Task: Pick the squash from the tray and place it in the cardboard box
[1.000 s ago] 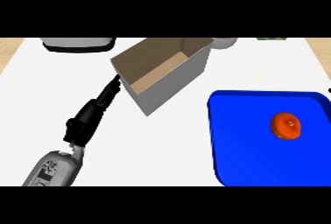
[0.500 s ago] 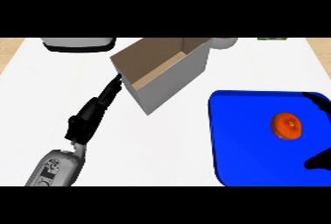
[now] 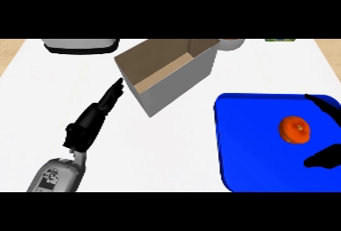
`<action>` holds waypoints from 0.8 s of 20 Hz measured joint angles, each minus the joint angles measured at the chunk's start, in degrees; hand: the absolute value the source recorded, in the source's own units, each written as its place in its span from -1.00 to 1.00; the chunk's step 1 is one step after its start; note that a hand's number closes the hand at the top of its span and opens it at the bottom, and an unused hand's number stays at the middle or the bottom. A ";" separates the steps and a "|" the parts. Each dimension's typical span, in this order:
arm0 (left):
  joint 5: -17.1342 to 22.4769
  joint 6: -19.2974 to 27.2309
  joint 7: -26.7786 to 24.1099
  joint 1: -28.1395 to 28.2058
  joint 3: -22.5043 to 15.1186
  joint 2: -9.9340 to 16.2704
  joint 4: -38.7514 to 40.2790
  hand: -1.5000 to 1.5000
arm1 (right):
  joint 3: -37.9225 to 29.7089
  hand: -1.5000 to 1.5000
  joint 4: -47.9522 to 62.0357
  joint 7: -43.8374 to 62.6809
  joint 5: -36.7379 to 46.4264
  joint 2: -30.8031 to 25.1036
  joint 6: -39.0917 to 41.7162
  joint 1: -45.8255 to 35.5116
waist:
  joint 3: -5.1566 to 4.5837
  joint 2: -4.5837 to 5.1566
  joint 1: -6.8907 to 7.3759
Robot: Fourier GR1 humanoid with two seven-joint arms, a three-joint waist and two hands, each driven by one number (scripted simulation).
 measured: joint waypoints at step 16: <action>-3.98 -2.85 0.47 -0.06 3.00 -3.83 0.24 0.00 | -1.07 -1.00 7.26 -3.87 9.82 6.40 4.30 -2.45 | 0.00 0.02 0.00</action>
